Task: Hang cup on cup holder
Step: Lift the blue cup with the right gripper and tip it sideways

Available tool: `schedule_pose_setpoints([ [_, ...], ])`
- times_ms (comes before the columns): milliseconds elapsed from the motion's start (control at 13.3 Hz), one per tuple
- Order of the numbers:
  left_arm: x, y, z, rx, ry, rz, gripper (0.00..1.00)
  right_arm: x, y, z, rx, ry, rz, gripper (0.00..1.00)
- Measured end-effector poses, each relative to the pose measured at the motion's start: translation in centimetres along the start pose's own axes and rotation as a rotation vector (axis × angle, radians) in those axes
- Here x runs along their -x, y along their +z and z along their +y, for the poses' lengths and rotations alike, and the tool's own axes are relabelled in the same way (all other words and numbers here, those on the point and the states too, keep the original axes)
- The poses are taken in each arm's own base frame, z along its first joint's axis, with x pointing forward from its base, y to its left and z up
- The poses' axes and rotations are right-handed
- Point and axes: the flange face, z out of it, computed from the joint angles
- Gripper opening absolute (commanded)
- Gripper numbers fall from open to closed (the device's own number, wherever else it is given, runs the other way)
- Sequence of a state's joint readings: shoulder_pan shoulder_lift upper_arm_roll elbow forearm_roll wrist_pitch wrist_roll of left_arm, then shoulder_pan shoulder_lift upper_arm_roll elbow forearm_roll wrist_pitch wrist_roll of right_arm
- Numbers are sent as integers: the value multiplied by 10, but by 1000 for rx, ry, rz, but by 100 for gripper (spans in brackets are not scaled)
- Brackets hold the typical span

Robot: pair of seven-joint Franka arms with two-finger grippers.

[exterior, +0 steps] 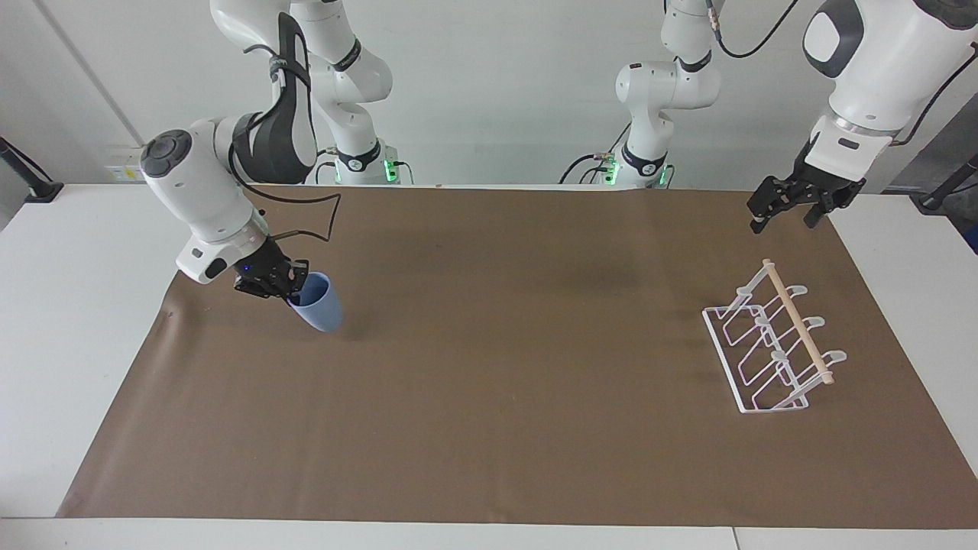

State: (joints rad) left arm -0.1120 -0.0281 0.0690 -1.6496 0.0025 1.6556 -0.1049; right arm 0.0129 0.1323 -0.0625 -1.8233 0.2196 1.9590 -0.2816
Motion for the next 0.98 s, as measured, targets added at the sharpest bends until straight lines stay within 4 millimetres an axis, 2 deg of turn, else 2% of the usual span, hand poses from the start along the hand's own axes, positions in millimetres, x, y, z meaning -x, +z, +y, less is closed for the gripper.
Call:
schedule_pose_setpoints([
  [150, 1, 5, 3, 53, -10, -3, 100, -8, -32, -17, -99, 12, 36, 0],
  [301, 3, 16, 1, 121, -35, 12, 100, -12, -48, -31, -217, 30, 52, 0],
  [677, 17, 45, -4, 319, -129, 21, 100, -2, -44, -67, -563, 83, -31, 0],
  [978, 22, 62, -24, 556, -275, -23, 100, 11, -20, -80, -793, 224, -81, 0],
])
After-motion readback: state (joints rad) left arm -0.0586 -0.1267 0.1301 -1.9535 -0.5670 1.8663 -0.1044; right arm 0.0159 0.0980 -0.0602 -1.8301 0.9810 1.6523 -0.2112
